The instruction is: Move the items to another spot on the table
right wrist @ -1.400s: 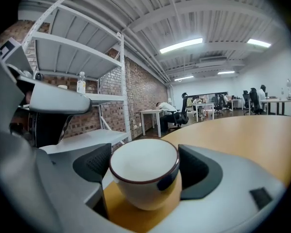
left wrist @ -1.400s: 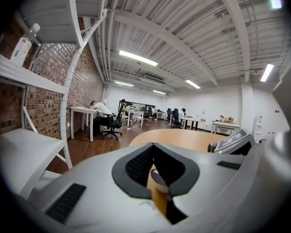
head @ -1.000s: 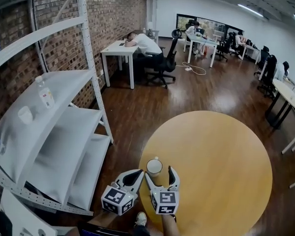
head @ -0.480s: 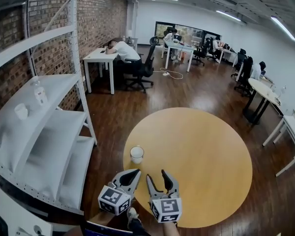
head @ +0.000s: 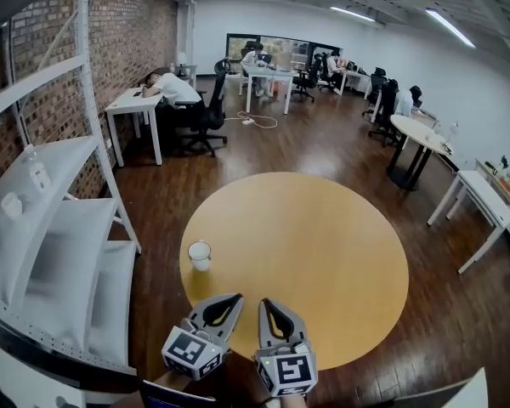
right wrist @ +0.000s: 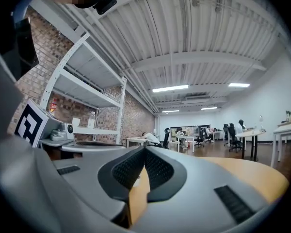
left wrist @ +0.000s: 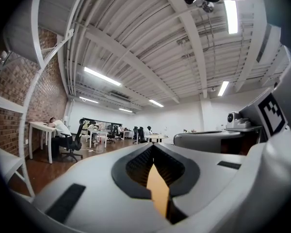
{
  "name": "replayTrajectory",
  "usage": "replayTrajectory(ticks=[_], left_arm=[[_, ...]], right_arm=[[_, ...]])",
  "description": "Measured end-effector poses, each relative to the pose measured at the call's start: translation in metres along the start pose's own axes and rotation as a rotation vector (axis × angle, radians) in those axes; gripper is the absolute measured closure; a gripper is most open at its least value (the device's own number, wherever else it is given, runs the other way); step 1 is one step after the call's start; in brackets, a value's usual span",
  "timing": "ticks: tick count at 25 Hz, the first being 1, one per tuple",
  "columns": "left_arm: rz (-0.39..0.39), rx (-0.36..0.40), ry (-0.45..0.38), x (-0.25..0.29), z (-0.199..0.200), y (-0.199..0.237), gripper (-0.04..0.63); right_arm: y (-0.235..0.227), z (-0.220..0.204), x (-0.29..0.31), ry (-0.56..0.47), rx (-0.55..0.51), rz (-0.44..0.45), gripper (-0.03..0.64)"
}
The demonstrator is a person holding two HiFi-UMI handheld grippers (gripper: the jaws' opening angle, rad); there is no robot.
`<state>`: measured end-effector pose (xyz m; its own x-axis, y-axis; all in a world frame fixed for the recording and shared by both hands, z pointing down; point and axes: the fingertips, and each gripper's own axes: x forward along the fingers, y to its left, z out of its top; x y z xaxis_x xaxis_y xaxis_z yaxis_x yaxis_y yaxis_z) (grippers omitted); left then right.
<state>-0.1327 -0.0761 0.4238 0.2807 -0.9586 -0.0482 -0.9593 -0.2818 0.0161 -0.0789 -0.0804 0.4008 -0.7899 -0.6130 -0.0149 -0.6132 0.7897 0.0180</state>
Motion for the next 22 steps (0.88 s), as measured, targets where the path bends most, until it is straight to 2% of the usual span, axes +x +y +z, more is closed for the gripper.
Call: replayTrajectory(ticks=[6, 12, 17, 22], left_arm=[[-0.067, 0.028, 0.032, 0.020, 0.006, -0.054, 0.594], [-0.091, 0.016, 0.009, 0.032, 0.018, -0.093, 0.592], [-0.090, 0.024, 0.009, 0.032, 0.021, -0.118, 0.592], [-0.104, 0.038, 0.016, 0.038, 0.023, -0.137, 0.592]], right_arm=[[-0.028, 0.012, -0.039, 0.006, -0.001, -0.014, 0.614], [-0.064, 0.016, -0.071, -0.054, 0.030, -0.058, 0.614], [-0.065, 0.009, -0.091, 0.013, 0.021, -0.038, 0.614], [-0.075, 0.015, -0.101, 0.002, 0.000, -0.049, 0.614]])
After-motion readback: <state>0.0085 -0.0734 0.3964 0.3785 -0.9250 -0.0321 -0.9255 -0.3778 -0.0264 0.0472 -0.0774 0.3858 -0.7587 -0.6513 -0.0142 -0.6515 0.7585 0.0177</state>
